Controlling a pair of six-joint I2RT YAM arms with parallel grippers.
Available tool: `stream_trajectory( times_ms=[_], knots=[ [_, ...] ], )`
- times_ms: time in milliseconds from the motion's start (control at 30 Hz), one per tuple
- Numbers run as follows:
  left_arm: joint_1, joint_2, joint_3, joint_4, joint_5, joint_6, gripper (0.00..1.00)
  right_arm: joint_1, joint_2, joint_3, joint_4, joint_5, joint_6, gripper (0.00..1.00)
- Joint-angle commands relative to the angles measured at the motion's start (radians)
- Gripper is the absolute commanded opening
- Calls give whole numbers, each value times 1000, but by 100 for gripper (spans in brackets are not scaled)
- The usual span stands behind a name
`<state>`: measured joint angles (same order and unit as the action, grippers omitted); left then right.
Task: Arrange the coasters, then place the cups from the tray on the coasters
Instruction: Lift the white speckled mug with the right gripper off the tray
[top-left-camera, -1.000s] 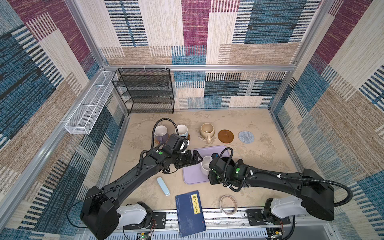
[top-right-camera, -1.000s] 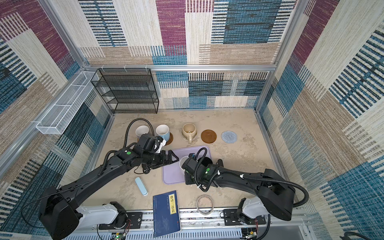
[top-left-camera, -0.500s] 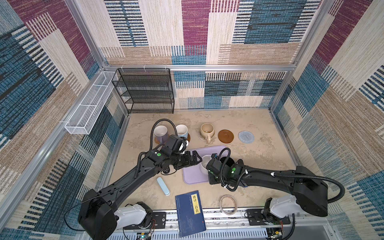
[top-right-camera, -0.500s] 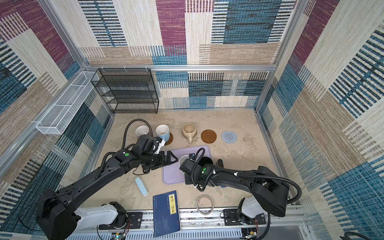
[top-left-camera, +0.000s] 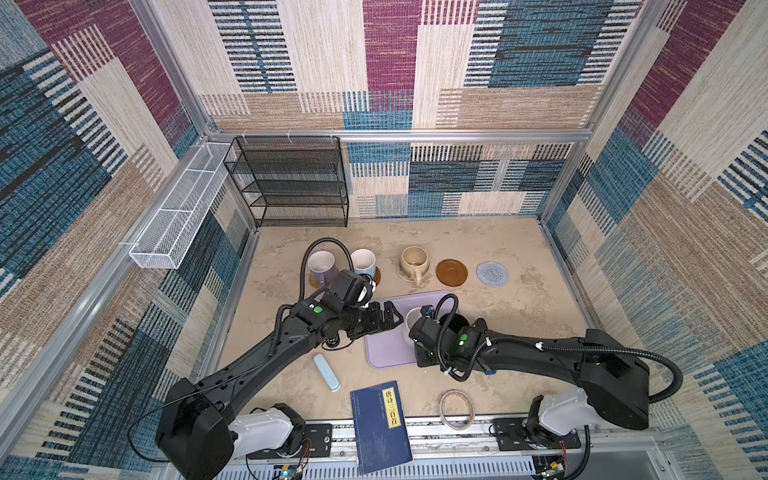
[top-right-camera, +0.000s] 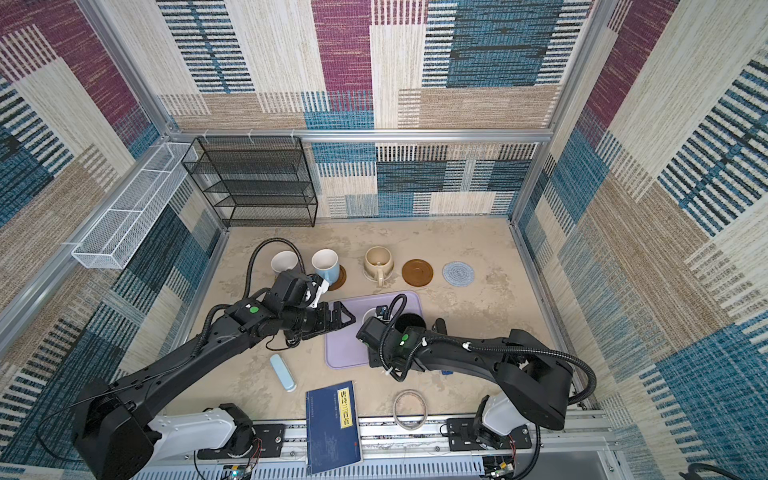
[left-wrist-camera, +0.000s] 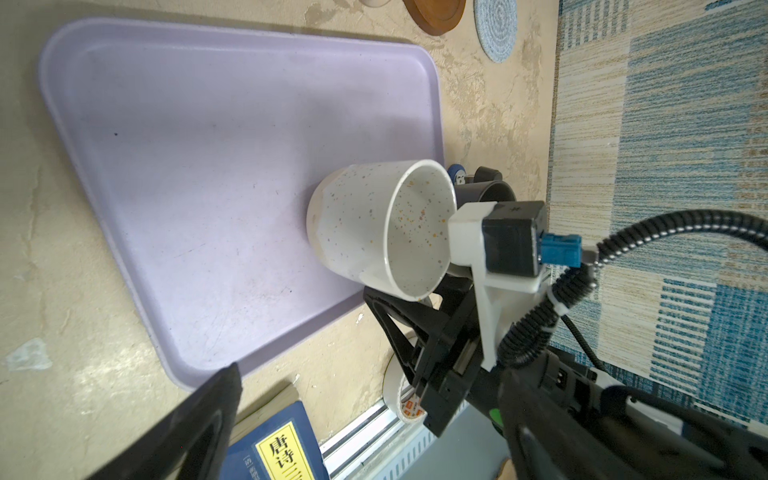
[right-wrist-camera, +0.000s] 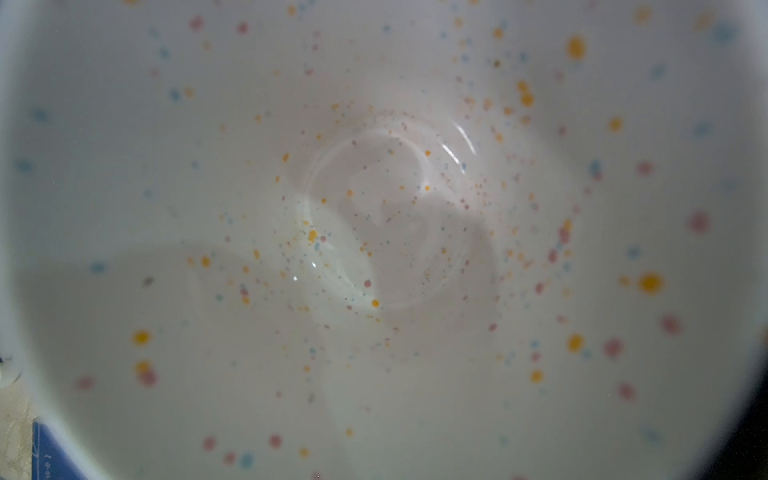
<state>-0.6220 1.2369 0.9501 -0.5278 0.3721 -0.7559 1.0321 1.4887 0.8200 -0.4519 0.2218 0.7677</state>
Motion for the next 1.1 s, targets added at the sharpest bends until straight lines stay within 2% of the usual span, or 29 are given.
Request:
stream_trajectory(
  times_ms=[0,467,600,1067],
  knots=[
    [-1,-4,-1,18,-8,-15,100,-1,-3,7,30,24,-10,21],
    [1,-33,-27,27,-56,-35,100,-1,20,51,65,-29,-96,8],
    [1,-73,-58,53,-86,-57,100,-1,25,63,67,-32,-115,1],
    [6,-127,-100,112,-88,-106,100,-2,17,114,57,-5,-179,0]
  ],
)
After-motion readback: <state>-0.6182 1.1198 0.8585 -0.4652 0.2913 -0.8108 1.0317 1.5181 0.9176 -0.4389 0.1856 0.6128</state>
